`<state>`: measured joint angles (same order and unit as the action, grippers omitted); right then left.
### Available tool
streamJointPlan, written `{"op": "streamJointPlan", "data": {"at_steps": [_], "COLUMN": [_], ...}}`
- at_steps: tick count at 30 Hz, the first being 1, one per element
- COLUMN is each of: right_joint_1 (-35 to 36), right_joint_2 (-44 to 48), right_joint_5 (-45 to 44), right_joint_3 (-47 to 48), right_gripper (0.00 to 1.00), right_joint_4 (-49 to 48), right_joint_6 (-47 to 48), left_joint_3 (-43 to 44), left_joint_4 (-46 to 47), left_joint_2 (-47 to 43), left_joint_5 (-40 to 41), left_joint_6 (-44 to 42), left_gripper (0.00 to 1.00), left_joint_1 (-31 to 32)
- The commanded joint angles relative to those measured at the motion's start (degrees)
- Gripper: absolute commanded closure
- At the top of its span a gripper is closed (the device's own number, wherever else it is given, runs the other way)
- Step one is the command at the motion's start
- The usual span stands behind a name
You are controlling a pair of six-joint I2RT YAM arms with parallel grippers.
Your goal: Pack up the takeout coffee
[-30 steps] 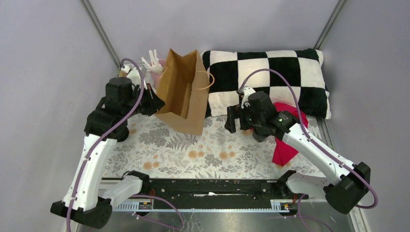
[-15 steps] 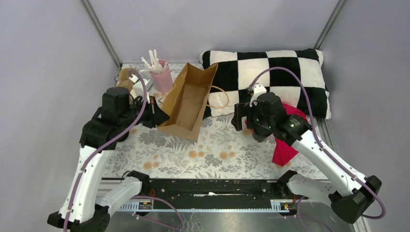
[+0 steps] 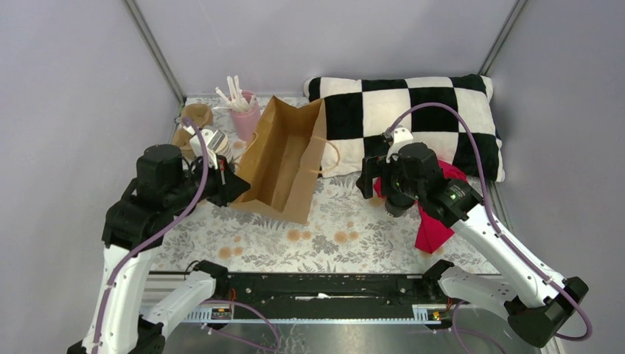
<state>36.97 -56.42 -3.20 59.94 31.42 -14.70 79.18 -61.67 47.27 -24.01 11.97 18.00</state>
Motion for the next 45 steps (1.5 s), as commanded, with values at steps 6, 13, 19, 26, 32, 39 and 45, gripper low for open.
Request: {"op": "streamJointPlan", "data": {"at_steps": [6,13,19,26,32,39,45], "right_joint_1": [0.16,0.13,0.12,0.12,0.15,0.12,0.13], "right_joint_2": [0.12,1.24,5.41,8.88,10.45,11.73,12.06], "right_joint_5": [-0.63,-3.9,-7.31,-11.47,-11.95,-11.72,-10.56], "right_joint_3": [1.27,1.22,0.91,0.22,-0.15,-0.99,-2.05], "right_gripper": [0.0,0.0,0.0,0.0,0.0,0.0,0.0], "right_joint_4": [-1.25,-0.75,-1.57,-2.02,-3.18,-3.08,-3.76], "right_joint_6": [1.03,0.86,0.55,0.99,1.4,1.61,1.1], "left_joint_3": [1.24,-3.44,-5.56,-5.18,-2.68,0.45,3.97], "left_joint_4": [-0.37,7.97,10.87,10.57,8.22,7.19,7.52], "left_joint_2": [-2.23,-1.27,6.03,10.3,15.71,18.41,17.33], "left_joint_5": [6.25,-7.62,-14.48,-11.38,-1.35,6.19,7.06], "left_joint_6": [-0.2,0.54,-1.66,-3.63,-4.66,-4.68,-2.22], "left_gripper": [1.0,1.0,1.0,1.0,1.0,0.91,0.42], "left_joint_1": [1.55,1.98,2.28,9.81,14.28,14.87,14.87]}}
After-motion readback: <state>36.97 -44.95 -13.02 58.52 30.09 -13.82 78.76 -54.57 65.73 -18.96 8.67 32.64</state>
